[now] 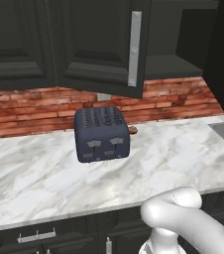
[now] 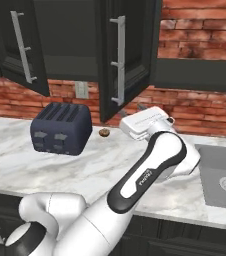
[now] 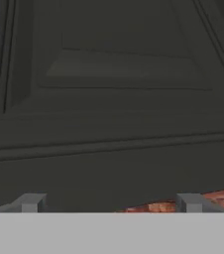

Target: Close all open cabinet doors.

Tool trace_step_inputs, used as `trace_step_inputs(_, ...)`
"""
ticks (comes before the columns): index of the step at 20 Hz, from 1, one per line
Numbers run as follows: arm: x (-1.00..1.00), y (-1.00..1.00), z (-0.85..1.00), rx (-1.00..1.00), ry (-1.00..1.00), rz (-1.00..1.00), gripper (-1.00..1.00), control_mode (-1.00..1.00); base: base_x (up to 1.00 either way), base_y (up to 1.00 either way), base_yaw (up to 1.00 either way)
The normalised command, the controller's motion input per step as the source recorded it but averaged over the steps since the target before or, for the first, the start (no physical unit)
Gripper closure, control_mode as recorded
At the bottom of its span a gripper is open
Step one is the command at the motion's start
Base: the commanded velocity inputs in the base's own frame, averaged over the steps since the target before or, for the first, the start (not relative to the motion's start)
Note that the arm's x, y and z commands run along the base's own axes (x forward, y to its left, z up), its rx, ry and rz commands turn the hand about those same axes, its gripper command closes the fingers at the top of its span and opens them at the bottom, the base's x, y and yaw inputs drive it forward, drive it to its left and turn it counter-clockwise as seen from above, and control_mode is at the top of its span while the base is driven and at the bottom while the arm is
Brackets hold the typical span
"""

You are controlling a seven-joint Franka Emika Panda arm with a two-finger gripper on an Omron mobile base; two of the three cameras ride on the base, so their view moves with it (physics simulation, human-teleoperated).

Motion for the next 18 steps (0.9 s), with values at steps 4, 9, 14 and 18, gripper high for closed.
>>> trace_step_inputs(4, 0.29, 0.53, 0.00, 0.00, 0.05, -0.04, -1.00, -1.00, 0.00, 0.00, 0.00)
trace_step_inputs(9, 0.24, 0.66, 0.00, 0.00, 0.01, -0.13, -1.00, -1.00, 0.00, 0.00, 0.00)
trace_step_inputs(14, 0.23, 0.61, 0.00, 0.00, 0.00, -0.17, -1.00, -1.00, 0.00, 0.00, 0.00)
trace_step_inputs(18, 0.21, 0.45, 0.08, -0.01, -0.02, -0.22, -1.00, -1.00, 0.00, 0.00, 0.00)
